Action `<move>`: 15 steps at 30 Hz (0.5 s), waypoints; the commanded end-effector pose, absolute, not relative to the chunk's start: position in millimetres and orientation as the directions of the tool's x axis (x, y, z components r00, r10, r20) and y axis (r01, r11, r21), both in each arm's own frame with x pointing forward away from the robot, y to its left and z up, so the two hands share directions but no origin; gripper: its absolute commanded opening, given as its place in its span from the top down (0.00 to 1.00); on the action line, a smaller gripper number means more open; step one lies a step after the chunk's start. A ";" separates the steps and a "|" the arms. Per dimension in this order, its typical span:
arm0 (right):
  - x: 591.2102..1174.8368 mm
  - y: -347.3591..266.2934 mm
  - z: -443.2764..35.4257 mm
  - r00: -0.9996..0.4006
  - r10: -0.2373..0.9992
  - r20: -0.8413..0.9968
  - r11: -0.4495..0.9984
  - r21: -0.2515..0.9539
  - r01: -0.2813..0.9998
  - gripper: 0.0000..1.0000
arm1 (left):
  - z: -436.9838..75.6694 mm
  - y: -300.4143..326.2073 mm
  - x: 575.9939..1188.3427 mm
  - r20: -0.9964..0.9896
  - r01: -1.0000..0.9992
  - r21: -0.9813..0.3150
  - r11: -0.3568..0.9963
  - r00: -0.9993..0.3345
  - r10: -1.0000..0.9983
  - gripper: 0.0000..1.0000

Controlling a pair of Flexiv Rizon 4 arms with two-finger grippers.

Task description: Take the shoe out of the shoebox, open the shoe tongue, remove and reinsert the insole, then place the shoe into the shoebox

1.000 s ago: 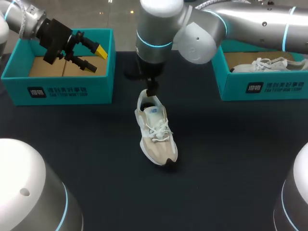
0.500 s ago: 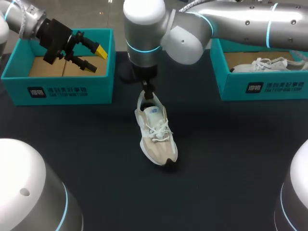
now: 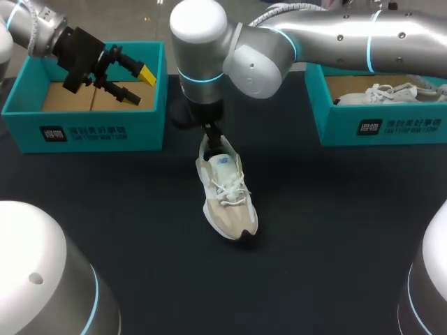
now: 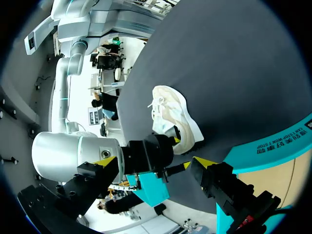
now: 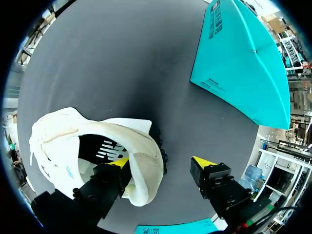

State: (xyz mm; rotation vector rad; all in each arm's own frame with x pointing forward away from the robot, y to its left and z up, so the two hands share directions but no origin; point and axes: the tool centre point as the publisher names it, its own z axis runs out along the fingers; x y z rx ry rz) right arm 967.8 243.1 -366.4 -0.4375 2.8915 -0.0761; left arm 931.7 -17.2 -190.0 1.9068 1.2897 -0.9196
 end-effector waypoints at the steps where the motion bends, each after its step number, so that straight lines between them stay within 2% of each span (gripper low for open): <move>1: 972.4 244.7 -374.0 -0.935 -0.300 -0.190 0.954 -0.088 -0.288 0.27 | -189.6 -17.0 931.5 -0.829 0.944 0.128 -0.305 0.271 0.490 0.00; 6: 971.3 237.7 -375.3 -0.940 -0.291 -0.177 0.956 -0.097 -0.278 0.39 | -189.6 -17.0 931.5 -0.829 0.944 0.128 -0.305 0.271 0.490 0.00; 8: 970.7 235.3 -374.3 -0.942 -0.285 -0.175 0.957 -0.100 -0.271 0.50 | -189.6 -17.0 931.5 -0.829 0.944 0.128 -0.305 0.271 0.490 0.00; 13: 970.0 233.8 -377.6 -0.946 -0.281 -0.161 0.958 -0.101 -0.267 0.59 | -189.6 -17.0 931.5 -0.829 0.944 0.128 -0.305 0.271 0.490 0.00; 15: 969.0 234.5 -379.2 -0.947 -0.281 -0.158 0.958 -0.100 -0.267 0.69 | -189.6 -17.0 931.5 -0.829 0.944 0.128 -0.305 0.271 0.490 0.00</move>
